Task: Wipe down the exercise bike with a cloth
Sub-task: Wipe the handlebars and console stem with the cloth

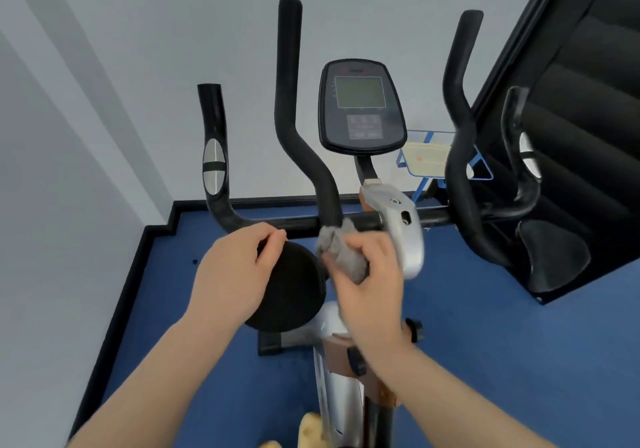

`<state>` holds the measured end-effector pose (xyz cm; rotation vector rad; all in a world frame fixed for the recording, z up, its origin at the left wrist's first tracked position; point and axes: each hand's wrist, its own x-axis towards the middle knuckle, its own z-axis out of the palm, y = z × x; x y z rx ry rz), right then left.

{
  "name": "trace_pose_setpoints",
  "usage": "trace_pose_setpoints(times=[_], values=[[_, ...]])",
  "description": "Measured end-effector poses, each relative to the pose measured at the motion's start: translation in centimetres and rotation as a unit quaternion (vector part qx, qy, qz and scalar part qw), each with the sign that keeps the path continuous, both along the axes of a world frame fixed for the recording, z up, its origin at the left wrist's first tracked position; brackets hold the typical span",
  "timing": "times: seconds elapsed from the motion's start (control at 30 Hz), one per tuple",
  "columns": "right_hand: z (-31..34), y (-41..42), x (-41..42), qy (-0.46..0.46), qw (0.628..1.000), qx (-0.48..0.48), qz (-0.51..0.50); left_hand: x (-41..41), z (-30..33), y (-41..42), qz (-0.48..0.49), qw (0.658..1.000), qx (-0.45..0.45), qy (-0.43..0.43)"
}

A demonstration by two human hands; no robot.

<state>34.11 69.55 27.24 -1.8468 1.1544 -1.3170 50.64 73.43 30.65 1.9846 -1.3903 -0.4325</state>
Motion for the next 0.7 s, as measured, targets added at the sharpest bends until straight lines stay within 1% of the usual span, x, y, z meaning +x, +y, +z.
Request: trace_pose_setpoints(times=[0.03,0.1,0.23,0.3,0.37,0.43,0.5,0.6,0.7], values=[[-0.5,0.8,-0.5,0.01,1.0,-0.014,0.02,0.0,0.0,0.1,0.004,1.0,-0.001,0.0],[0.1,-1.2,-0.8,0.023,0.998,-0.009,0.051,-0.1,0.2,0.1,0.006,1.0,-0.002,-0.008],[3.7,-7.0,0.1,0.079,0.996,0.038,-0.006,-0.1,0.2,0.0,0.001,1.0,-0.001,-0.008],[3.4,-6.1,0.2,0.093,0.994,0.056,0.007,0.0,0.2,0.1,0.002,1.0,0.0,-0.001],[2.4,-3.5,-0.3,0.066,0.993,0.089,0.034,0.0,0.2,0.2,0.002,1.0,0.0,0.005],[1.8,-2.6,-0.5,0.053,0.993,0.101,0.04,0.1,0.1,0.1,0.0,1.0,0.002,0.001],[2.3,-4.2,-0.3,0.078,0.992,0.09,0.027,0.1,0.0,0.0,-0.005,1.0,0.006,-0.009],[3.8,-6.5,0.5,0.132,0.99,0.05,0.011,0.1,0.1,-0.1,-0.008,1.0,0.009,-0.016],[2.8,-4.9,-0.1,0.164,0.986,0.033,-0.014,0.2,-0.1,-0.2,-0.007,1.0,0.004,-0.009]])
